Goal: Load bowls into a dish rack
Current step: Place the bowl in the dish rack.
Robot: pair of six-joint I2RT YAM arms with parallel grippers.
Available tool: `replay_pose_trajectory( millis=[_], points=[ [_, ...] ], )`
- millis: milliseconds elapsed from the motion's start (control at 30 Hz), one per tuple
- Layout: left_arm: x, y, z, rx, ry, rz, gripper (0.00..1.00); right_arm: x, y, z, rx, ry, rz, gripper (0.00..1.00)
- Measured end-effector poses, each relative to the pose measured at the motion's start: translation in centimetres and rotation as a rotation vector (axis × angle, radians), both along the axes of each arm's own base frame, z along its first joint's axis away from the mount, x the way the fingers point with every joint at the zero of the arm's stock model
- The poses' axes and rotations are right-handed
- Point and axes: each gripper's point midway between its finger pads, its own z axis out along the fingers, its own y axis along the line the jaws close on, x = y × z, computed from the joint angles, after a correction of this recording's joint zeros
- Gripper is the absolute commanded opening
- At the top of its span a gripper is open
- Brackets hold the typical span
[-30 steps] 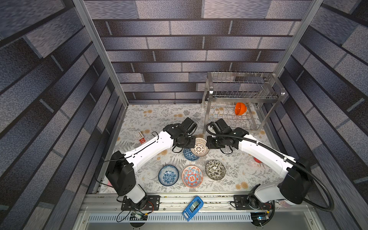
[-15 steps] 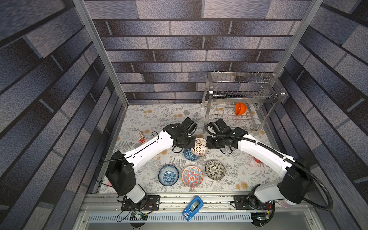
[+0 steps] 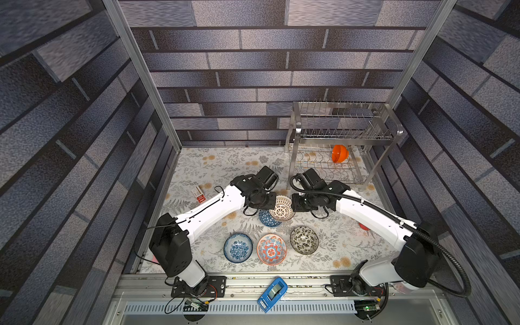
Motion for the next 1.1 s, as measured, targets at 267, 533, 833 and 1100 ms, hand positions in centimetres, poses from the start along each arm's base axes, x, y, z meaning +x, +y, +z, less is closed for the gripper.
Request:
replay_pose_trajectory(
  millis=[267,533,833,1100],
  points=[
    [0.0,-0.1,0.0,-0.004,-0.002,-0.001,0.11,0.0,-0.1,0.0,-0.001,-0.004,-0.003,0.0],
    [0.2,-1.1,0.6,-0.054,-0.009,-0.018,0.35,0.2,-0.8,-0.2,-0.027,-0.021,-0.03,0.0],
    [0.2,-1.5,0.9,-0.077,-0.008,-0.027,0.72,0.5,-1.6,-0.4,-0.056,-0.04,-0.06,0.0],
    [0.4,-1.4,3.0,-0.119,-0.063,-0.017,0.85,0.8,-2.9,0.5,-0.08,-0.099,-0.108,0.0]
  ],
)
